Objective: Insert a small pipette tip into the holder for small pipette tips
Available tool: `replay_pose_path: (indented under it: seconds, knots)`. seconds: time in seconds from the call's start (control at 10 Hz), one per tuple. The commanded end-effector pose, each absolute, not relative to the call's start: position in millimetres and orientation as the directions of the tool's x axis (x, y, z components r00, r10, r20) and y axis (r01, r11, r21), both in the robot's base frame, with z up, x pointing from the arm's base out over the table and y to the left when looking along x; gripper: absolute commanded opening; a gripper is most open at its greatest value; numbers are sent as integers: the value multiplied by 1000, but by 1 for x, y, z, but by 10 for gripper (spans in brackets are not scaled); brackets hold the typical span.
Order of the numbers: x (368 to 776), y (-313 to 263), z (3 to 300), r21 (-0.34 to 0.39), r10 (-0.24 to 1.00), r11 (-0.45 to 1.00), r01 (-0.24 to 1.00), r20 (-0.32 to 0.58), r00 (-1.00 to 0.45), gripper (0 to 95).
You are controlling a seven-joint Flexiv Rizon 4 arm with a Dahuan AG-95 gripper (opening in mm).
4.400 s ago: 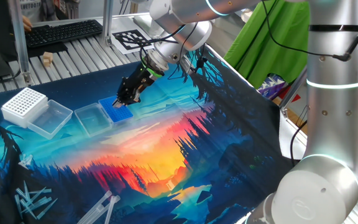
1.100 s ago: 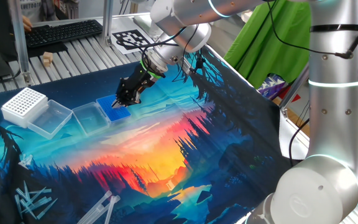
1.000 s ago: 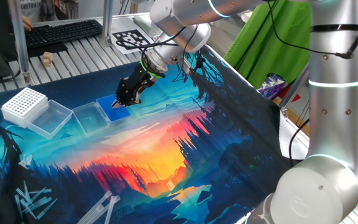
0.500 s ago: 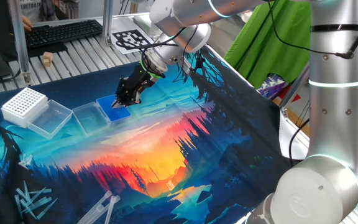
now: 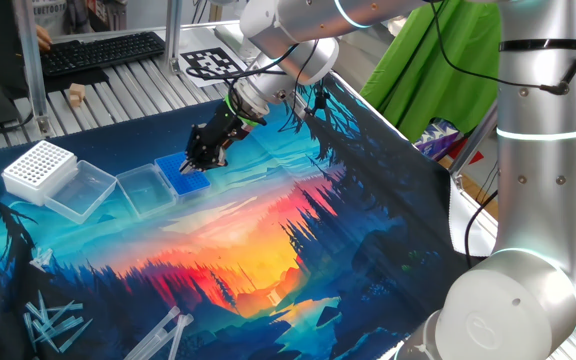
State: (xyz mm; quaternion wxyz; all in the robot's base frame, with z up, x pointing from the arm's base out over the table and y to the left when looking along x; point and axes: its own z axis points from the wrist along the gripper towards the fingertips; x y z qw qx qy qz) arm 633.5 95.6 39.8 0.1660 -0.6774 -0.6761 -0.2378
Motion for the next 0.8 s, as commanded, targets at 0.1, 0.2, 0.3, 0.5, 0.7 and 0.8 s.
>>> replay_pose_path:
  seconds: [0.1,0.2,0.3,0.5,0.7,0.8]
  knots:
    - [633,95,39,100,840,-29,995,542,-30,0]
    - [632,95,39,103,841,-26,994,539,-33,0]
    - [633,96,39,106,843,-24,994,536,-37,0]
    - [633,96,39,110,844,-19,994,535,-44,0]
    - [632,96,39,116,846,-10,993,531,-54,0]
    - [632,96,39,119,848,-5,993,527,-59,0]
